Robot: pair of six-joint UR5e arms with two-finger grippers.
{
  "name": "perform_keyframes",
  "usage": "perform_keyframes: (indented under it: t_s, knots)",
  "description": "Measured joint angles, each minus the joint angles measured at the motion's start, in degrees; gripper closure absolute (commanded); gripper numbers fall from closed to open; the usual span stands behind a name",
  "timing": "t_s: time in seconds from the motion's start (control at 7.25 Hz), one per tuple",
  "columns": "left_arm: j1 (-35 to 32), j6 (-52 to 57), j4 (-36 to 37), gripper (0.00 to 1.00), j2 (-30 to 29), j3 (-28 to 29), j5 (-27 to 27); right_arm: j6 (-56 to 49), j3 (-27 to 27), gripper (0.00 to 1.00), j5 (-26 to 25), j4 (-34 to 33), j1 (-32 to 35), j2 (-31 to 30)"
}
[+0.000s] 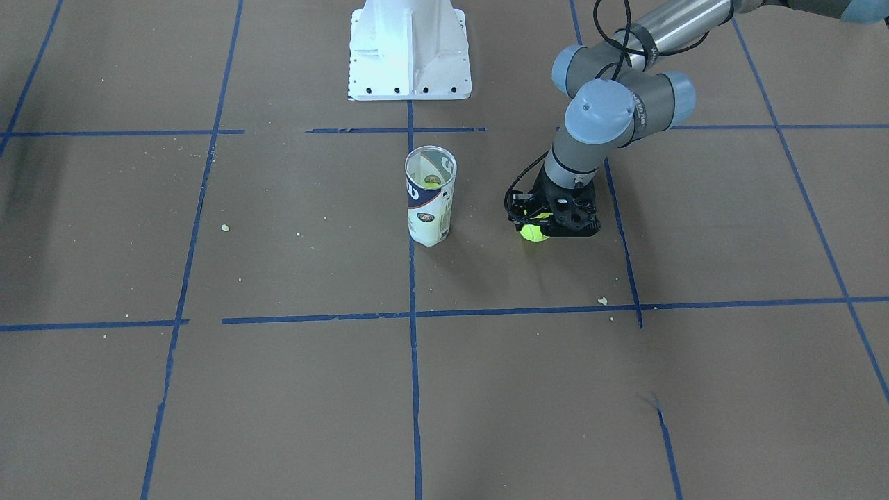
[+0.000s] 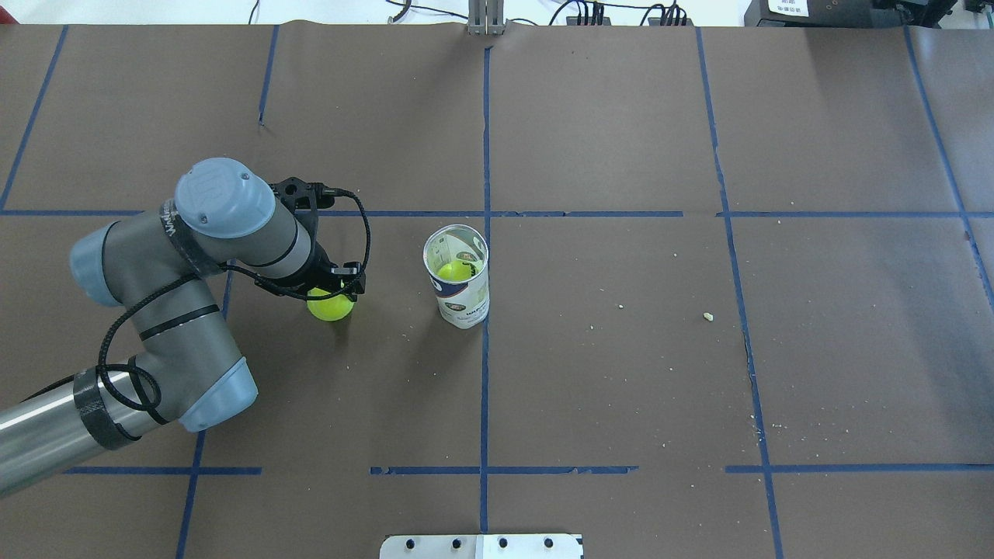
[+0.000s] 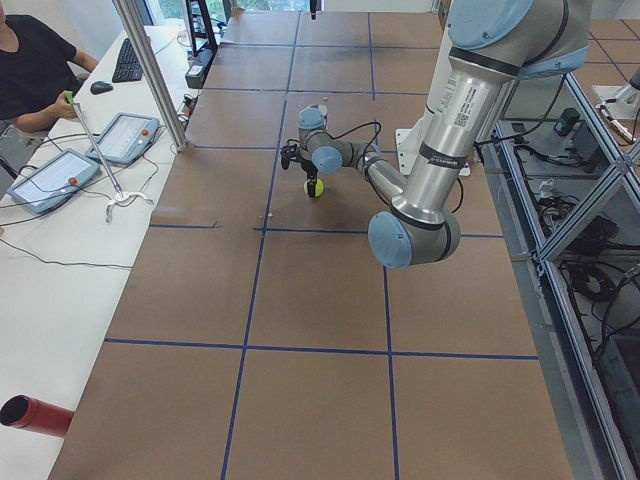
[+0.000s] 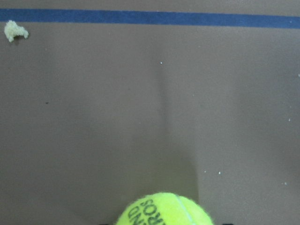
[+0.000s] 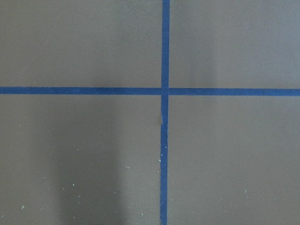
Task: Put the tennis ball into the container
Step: 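Lift the tennis ball up with the left gripper, then carry the ball with the left gripper over the clear cup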
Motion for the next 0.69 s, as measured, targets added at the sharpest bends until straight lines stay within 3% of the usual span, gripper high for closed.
perform_keyframes:
  t_s: [0.28, 0.69]
  knots:
    - [-4.3, 1.7, 7.1, 1.00, -0.4, -6.7, -0.9, 0.0, 0.0, 0.00, 0.0, 0.0, 0.1, 0.0]
    - [-12.5, 8.2, 30.9, 1.00, -7.4, -18.7, -4.1, 0.0, 0.0, 0.00, 0.0, 0.0, 0.0, 0.0]
